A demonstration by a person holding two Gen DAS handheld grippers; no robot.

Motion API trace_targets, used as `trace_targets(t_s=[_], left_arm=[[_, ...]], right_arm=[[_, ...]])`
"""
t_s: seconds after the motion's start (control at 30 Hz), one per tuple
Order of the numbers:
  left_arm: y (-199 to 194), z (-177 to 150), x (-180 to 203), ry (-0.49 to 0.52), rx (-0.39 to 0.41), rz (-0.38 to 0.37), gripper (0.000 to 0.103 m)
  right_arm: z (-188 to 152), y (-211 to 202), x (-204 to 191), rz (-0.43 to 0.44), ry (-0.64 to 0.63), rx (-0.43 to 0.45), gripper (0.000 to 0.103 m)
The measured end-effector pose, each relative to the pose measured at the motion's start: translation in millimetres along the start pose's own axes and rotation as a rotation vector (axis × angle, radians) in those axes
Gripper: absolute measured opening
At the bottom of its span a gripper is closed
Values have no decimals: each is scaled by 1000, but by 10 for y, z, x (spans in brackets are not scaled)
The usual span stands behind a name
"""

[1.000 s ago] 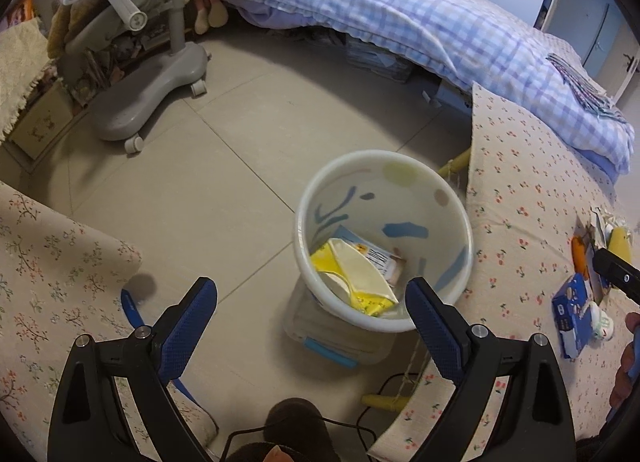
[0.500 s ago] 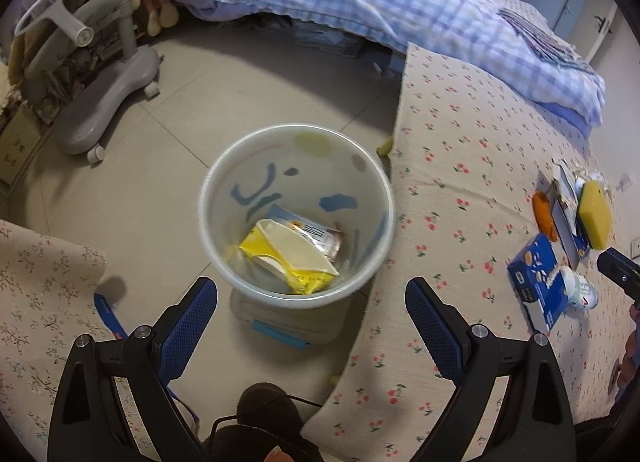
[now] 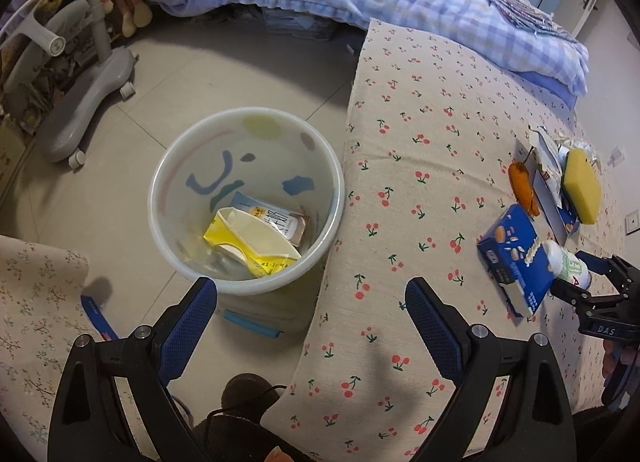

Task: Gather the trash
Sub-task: 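Grasp the white AD milk bottle with right gripper while left gripper grasps blue biscuit box, then drop the blue box into the bin with left gripper while right gripper drops the bottle in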

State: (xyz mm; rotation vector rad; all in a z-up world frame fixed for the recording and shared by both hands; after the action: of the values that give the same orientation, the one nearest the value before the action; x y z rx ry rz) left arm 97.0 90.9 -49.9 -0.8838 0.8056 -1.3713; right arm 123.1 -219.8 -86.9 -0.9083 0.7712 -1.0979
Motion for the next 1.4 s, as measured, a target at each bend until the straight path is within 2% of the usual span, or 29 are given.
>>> trace_targets(t_s=[0.27,0.53,0.83,1.0,1.17,1.27,1.4], left_arm=[[18,9,329,32,-18,-29,97],[58,14,969,67,-54,-99,97],[208,-1,1666,49,-95,-172,96],[357,-54,1947,55,-106,-144,92],[473,-103,2050,50,-109,-101,84],[469,-128,2132,63,-85,-80,81],[420,-159,2210,66,-53,-97,73]], right_arm=[[-80,20,156,-31,-6,-8,51],[-187,-266,408,-15,94,39,47],[-334,-580,768,8,190,98,46],[-434,-635,851,41,220,107,45],[-507,-675,943,40,227,116,44],[-533,-703,1008,37,241,122,44],[-550,-751,1108,34,263,134,44]])
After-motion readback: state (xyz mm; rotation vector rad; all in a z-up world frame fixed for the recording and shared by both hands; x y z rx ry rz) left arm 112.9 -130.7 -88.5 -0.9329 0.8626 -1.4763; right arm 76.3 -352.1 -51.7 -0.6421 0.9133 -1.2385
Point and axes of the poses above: each gripper's, at about its wrist camera, not at the fingertips, and y roughly the way its jaws point, x to its right, z to its top, the point moved 2 cm from there along y, roughly the way its jaws point, and after that the axes turned 7 degrees about x, right-handed, at the moved point
